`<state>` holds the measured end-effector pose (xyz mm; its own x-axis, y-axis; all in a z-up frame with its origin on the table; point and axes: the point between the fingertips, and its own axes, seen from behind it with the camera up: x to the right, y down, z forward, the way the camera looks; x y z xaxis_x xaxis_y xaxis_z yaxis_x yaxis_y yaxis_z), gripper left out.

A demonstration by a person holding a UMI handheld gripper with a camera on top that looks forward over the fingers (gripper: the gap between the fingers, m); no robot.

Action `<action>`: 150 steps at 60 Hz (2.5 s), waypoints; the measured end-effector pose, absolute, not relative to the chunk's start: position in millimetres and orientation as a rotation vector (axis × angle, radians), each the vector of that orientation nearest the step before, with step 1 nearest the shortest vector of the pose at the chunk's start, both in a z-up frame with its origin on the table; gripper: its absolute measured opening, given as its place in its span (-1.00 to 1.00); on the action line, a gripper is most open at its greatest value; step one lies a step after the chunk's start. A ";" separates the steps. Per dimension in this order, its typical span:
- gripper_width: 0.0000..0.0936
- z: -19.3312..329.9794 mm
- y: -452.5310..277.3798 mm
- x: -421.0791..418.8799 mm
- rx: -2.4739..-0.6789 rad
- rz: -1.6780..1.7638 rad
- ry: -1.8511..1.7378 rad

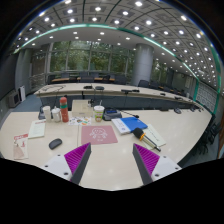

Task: Arrange mouse

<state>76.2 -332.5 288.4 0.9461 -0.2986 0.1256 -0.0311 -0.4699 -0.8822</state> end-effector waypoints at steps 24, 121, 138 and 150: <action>0.84 132.0 -304.2 11.9 -2.200 -0.350 0.353; -0.30 22.4 6.0 -233.6 -2.184 0.079 -0.111; -0.30 197.7 46.1 -124.0 -1.915 0.153 -0.022; -0.30 183.9 76.8 30.0 -1.914 0.032 0.082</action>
